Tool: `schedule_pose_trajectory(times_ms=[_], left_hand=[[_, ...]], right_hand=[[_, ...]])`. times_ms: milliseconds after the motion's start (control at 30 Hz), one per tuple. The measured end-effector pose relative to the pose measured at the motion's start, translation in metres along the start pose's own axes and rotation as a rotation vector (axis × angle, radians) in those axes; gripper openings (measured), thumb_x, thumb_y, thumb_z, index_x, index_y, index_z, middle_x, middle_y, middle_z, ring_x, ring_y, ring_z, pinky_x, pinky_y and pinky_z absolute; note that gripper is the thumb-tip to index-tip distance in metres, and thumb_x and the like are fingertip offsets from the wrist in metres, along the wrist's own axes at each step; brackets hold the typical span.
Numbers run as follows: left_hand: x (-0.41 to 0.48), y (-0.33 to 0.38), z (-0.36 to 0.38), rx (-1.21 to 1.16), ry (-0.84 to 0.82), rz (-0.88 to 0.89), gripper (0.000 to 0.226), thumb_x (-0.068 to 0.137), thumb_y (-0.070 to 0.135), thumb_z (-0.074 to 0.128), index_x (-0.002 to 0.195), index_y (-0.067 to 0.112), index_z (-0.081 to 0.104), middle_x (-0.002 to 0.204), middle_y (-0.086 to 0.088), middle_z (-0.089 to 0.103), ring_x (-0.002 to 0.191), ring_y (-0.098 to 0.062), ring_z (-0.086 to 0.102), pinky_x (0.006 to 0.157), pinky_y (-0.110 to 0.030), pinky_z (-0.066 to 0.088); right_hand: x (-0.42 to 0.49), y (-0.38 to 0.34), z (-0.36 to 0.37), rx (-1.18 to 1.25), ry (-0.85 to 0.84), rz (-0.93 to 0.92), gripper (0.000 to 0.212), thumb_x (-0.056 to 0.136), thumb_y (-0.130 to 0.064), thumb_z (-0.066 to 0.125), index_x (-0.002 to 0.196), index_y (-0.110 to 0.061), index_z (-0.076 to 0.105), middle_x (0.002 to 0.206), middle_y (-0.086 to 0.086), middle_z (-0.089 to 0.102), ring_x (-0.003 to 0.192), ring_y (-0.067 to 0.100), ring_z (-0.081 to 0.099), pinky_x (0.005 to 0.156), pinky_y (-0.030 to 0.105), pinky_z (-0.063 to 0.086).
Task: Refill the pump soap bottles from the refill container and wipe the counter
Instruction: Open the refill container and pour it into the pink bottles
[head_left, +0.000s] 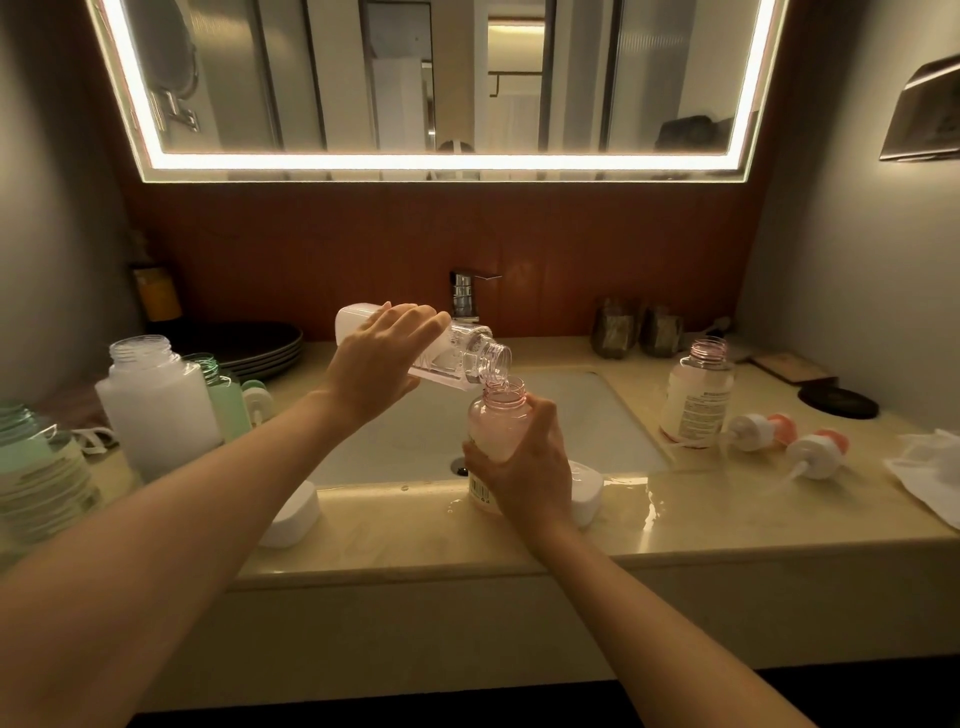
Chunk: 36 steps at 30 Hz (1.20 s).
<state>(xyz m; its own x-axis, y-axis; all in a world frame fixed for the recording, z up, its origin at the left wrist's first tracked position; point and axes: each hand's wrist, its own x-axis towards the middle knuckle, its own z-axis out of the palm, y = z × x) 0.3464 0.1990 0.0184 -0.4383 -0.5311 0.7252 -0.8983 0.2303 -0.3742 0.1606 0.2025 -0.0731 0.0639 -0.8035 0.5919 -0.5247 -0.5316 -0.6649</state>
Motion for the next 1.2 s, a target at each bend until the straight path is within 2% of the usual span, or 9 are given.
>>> schedule_pose_trajectory(times_ms=[433,1200], left_hand=[[0.0008,-0.0001,-0.0010,0.007,0.010,0.004,0.083,0.045,0.009,0.091,0.116,0.009,0.048,0.107,-0.015,0.065,0.094,-0.033,0.065,0.076,-0.047,0.052],[0.0010,-0.0008,-0.0007,0.009,-0.001,0.016,0.083,0.048,0.010,0.090,0.117,0.010,0.045,0.109,-0.016,0.064,0.096,-0.033,0.064,0.079,-0.048,0.051]], right_hand=[[0.0001,0.0002,0.0006,-0.007,-0.007,0.011,0.078,0.070,-0.046,0.075,0.114,-0.032,0.012,0.129,0.007,0.046,0.109,0.021,0.052,0.086,0.032,0.050],[-0.0003,0.0011,0.0013,0.002,0.002,0.003,0.077,0.069,-0.045,0.075,0.113,-0.033,0.013,0.128,0.006,0.046,0.108,0.019,0.051,0.082,0.028,0.048]])
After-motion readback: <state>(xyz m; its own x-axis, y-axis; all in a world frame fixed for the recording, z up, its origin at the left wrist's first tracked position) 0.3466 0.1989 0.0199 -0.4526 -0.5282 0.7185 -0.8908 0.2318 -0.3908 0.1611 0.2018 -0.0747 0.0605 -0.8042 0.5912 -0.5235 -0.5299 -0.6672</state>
